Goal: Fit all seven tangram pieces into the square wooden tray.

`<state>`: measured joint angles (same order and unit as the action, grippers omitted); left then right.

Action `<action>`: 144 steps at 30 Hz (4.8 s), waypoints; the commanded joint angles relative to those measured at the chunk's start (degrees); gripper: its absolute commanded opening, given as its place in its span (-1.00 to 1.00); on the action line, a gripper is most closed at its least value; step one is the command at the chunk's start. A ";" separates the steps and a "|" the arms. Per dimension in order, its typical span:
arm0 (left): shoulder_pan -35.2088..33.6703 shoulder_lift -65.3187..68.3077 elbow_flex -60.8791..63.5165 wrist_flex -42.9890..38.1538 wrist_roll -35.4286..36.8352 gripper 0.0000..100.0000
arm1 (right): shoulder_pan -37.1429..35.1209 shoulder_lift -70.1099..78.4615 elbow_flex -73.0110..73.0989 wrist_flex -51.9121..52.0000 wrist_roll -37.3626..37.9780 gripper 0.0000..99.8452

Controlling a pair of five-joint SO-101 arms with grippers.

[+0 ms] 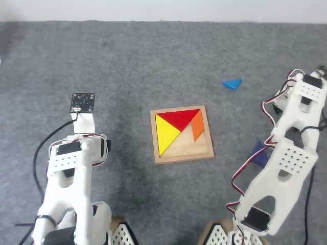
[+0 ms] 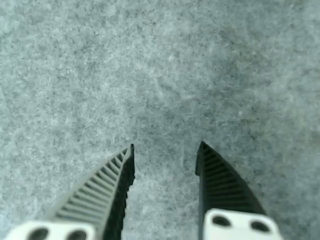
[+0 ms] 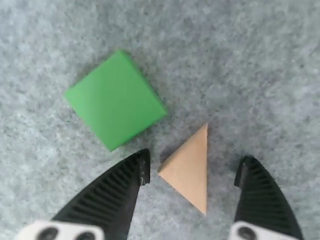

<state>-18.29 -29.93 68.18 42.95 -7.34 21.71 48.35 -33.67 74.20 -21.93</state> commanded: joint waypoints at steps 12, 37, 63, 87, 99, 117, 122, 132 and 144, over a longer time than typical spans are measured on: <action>0.53 -1.49 -0.13 -0.70 -0.53 -0.59 | -1.27 -0.66 -1.49 2.77 1.05 -0.66; 0.53 -1.49 -0.13 -0.70 -0.53 -0.59 | 0.75 -7.96 -1.49 7.25 4.31 -0.28; 0.53 -1.49 -0.13 -0.88 -0.53 -0.59 | 4.18 6.20 -9.05 -1.01 14.24 -0.58; 0.53 -1.49 -0.13 -0.88 -0.53 -0.59 | 0.13 7.34 -13.45 18.86 24.79 -0.50; 0.53 -1.49 -0.13 -0.88 -0.53 -0.59 | 2.33 7.52 -16.62 14.73 19.25 -0.51; 0.53 -1.49 -0.13 -0.79 -0.53 -0.59 | 2.15 7.96 -16.35 9.89 26.37 -0.52; 0.53 -1.49 -0.13 -0.88 -0.53 -0.59 | 2.07 10.24 -16.62 9.54 26.46 -0.72; 0.53 -1.49 -0.13 -0.88 -0.53 -0.59 | 2.24 10.68 -16.62 10.95 26.46 -0.74; 0.53 -1.49 -0.13 -0.97 -0.53 -0.59 | -1.98 10.59 -28.92 26.33 26.29 -0.84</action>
<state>-18.29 -29.93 68.18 42.95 -7.34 23.38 59.60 -57.49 95.47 3.74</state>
